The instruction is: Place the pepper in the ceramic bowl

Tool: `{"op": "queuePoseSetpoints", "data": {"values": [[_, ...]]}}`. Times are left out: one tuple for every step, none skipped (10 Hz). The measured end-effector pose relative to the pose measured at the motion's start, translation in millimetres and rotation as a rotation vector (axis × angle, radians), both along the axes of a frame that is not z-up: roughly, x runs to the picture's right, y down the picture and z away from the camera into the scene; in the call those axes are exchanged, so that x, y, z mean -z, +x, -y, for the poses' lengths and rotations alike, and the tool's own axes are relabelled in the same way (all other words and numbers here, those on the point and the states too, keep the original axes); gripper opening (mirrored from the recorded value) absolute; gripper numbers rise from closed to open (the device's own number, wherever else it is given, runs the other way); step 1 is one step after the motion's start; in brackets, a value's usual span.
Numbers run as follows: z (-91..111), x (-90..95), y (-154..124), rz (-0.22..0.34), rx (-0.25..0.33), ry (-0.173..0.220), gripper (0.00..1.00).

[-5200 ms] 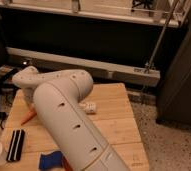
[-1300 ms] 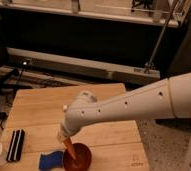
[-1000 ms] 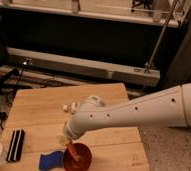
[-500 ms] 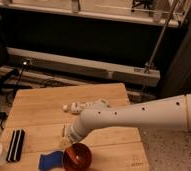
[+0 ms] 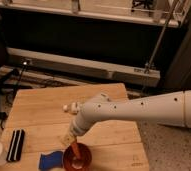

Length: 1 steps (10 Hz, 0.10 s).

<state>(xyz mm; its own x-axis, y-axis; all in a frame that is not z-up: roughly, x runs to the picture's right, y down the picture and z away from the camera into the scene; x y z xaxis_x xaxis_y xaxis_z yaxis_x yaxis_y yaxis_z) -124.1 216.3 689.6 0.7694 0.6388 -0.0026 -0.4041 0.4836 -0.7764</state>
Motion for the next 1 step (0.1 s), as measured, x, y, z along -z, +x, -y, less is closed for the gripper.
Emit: {"op": "queuePoseSetpoints", "data": {"values": [[0.6, 0.3, -1.1, -0.001, -0.001, -0.012, 0.80]]}}
